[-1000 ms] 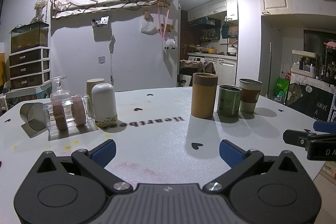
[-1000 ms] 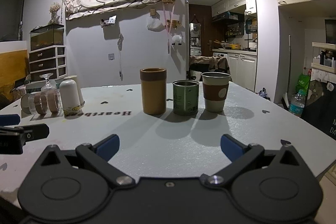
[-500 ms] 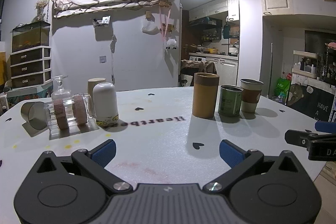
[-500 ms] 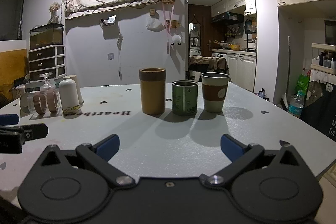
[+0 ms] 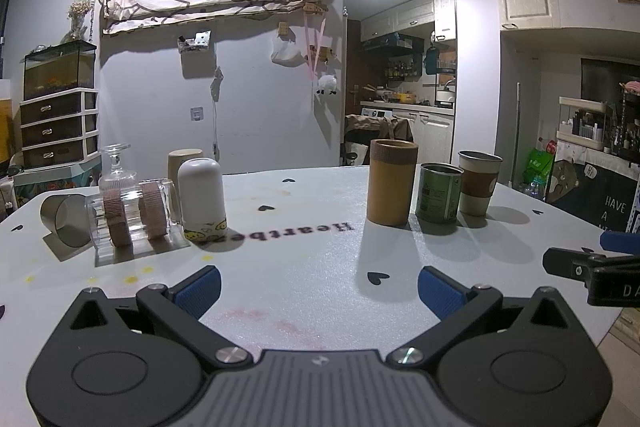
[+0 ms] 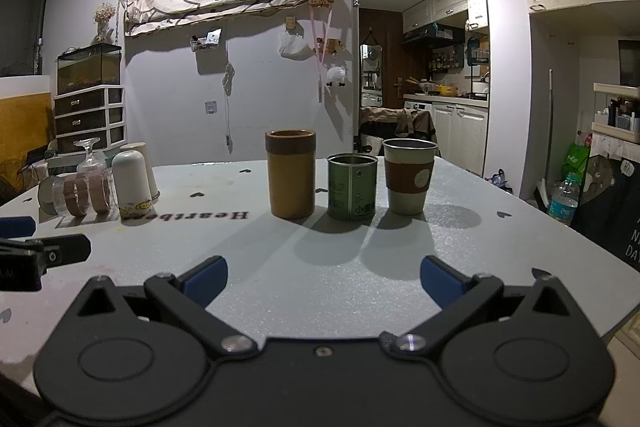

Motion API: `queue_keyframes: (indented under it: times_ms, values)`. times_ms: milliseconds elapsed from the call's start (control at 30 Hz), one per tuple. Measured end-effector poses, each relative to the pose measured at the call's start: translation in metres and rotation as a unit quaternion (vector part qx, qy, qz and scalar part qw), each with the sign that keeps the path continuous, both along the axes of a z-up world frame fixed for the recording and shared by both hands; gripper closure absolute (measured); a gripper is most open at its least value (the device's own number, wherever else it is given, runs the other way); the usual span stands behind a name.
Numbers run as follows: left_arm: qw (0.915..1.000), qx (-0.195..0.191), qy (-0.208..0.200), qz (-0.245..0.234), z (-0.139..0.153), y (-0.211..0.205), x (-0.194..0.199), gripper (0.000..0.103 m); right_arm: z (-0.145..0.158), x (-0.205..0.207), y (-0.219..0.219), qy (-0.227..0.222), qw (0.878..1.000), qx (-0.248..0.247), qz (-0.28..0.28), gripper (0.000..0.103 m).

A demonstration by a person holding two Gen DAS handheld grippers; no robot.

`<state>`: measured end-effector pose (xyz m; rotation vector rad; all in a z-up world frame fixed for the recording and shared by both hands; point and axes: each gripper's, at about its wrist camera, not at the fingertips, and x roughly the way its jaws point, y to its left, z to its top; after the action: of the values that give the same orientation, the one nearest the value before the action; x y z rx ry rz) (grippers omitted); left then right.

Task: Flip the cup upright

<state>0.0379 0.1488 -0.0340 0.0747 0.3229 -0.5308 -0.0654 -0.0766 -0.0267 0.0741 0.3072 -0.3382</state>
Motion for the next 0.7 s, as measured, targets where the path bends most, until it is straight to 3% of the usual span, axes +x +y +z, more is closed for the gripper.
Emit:
queue_keyframes:
  times_ms: [700]
  values:
    - [1.0,-0.002,-0.003,0.001,0.0024,0.0051,-0.0011,0.0,0.0006,-0.001,-0.0025,-0.003,1.0,0.0,0.001,0.0]
